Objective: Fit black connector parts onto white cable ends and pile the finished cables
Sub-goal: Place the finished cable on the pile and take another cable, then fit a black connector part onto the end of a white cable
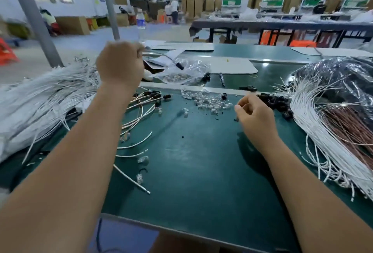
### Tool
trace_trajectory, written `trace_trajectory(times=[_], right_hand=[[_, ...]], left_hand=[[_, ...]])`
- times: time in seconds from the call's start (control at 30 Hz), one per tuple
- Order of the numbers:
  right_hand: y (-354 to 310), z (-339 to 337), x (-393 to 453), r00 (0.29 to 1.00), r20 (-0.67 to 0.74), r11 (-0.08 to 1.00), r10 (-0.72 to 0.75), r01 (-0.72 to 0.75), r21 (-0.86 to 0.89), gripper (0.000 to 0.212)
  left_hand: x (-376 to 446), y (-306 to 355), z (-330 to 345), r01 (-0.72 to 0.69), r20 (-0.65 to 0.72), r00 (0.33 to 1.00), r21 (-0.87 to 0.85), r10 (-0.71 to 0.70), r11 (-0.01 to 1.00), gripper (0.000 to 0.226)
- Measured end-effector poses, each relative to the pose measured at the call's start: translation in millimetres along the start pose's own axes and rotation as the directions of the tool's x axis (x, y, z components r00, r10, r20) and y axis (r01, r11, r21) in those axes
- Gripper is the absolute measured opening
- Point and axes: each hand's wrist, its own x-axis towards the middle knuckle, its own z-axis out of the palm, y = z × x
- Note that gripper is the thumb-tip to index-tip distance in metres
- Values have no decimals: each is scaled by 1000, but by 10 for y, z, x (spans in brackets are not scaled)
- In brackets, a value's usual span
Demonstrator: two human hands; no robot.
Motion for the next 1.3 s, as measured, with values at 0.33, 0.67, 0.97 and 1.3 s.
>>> trace_trajectory(times=[0.33,0.67,0.97,1.3], right_hand=[[-1,-28,8,999,18,999,48,-48,-19,18],[147,-273,128,942,-235,956,239,-271,-112,10],[241,-521,110,899,-183,580,399,-401,-709,39],[396,-678,114,932,-287,666,224,-361,-653,24]], left_hand=[[-498,-317,348,4,560,807,313,-187,950,24],[-568,1010,549,66,538,841,-210,59,975,29],[-1049,2010,947,69,640,691,-520,335,852,30],[-1072,1822,918,382,617,751,-697,236,607,28]])
